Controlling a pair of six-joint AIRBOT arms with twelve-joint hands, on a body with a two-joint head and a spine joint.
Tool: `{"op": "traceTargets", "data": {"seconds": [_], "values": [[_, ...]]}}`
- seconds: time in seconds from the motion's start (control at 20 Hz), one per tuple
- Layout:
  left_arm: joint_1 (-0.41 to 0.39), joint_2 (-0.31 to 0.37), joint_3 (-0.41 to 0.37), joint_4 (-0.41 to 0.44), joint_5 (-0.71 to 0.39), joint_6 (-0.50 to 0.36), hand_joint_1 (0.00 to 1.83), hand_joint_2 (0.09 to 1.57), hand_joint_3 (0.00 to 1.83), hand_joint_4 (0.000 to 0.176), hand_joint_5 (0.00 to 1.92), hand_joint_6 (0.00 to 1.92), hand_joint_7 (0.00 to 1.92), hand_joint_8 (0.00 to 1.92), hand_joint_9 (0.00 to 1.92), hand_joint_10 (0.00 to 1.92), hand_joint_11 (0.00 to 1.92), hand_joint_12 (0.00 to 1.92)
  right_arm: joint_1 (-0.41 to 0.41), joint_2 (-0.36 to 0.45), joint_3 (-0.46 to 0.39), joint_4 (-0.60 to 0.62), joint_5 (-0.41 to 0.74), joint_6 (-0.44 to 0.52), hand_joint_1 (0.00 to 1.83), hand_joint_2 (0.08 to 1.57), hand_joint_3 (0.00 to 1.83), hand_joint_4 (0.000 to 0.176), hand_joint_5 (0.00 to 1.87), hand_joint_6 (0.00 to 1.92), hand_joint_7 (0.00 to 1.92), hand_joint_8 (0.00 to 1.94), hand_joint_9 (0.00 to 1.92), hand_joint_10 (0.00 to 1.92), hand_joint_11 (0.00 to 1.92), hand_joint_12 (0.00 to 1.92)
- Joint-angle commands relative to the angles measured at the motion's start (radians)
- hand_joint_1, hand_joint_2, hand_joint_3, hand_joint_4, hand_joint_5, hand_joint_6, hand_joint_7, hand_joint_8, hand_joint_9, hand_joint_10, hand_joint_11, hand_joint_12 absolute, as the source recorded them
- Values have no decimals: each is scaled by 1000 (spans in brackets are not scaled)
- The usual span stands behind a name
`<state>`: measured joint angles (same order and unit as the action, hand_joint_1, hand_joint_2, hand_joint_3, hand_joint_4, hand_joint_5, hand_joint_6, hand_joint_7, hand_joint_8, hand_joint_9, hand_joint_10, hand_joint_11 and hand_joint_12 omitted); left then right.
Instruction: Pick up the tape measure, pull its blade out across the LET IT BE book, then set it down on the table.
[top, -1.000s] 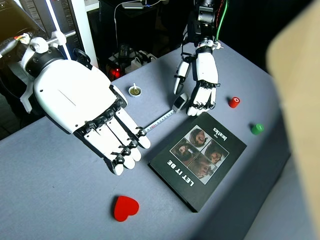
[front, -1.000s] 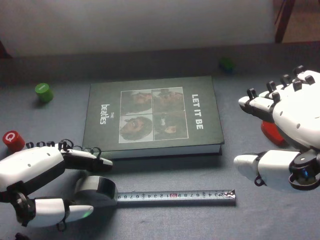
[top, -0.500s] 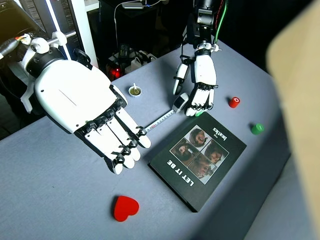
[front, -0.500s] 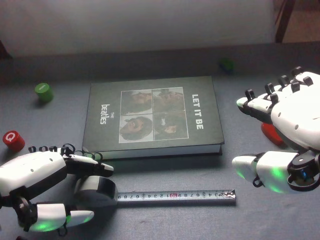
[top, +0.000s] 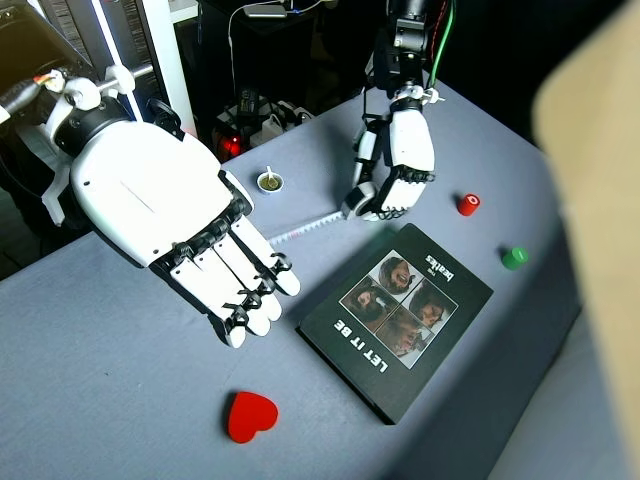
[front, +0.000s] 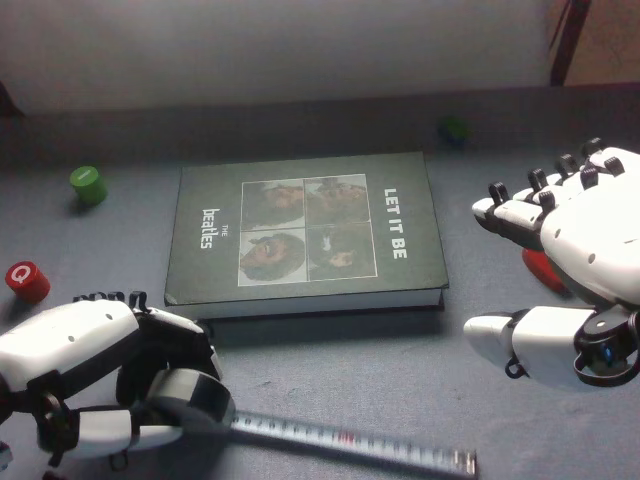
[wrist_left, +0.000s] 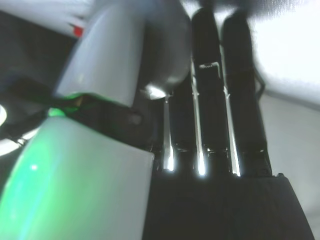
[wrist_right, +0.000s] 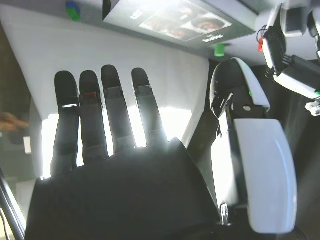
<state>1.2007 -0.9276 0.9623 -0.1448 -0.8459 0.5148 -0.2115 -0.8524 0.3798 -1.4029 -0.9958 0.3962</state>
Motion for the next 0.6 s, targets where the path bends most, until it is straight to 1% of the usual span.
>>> {"op": "traceTargets", "data": {"seconds": [0.0,0.15,0.2,0.3,0.4,0.5,0.55], "values": [[-9,-3,-5,5,-101,-11,1370,1141,0,0,908,835,923,1111,868,1397,907,1343,7,2,-5,-75,-13,5,83,1179,0,69,148,3,238,8,210,7,0,852],[-22,14,-20,11,-100,-18,1370,1142,0,0,893,848,926,1106,871,1394,920,1288,7,1,-5,-84,-8,6,83,1179,0,69,159,3,239,3,212,3,0,828],[-38,26,-30,12,-99,-20,1370,1142,0,0,890,851,926,1106,870,1394,919,1285,7,1,-5,-97,-6,15,85,1179,0,70,149,1,218,2,197,2,0,789],[-76,52,-46,11,-89,-26,1369,1146,0,0,869,881,925,1108,866,1399,908,1272,10,1,-5,-137,13,30,85,1181,1,70,145,0,213,1,192,1,0,779],[-123,87,-68,21,-39,-26,1370,1142,0,0,875,881,934,1095,873,1379,921,1252,16,-2,-5,-190,29,46,100,1179,0,68,171,2,270,4,239,5,0,869],[-174,128,-93,27,24,-22,1371,1141,0,0,875,888,942,1087,870,1378,924,1250,21,-7,-5,-233,43,43,302,1099,0,56,203,3,312,4,297,9,20,918],[-195,144,-105,19,24,-21,1371,1141,0,0,874,888,947,1084,866,1379,925,1249,28,-11,-4,-235,42,30,394,1060,0,49,218,7,324,6,317,12,40,932]]}}
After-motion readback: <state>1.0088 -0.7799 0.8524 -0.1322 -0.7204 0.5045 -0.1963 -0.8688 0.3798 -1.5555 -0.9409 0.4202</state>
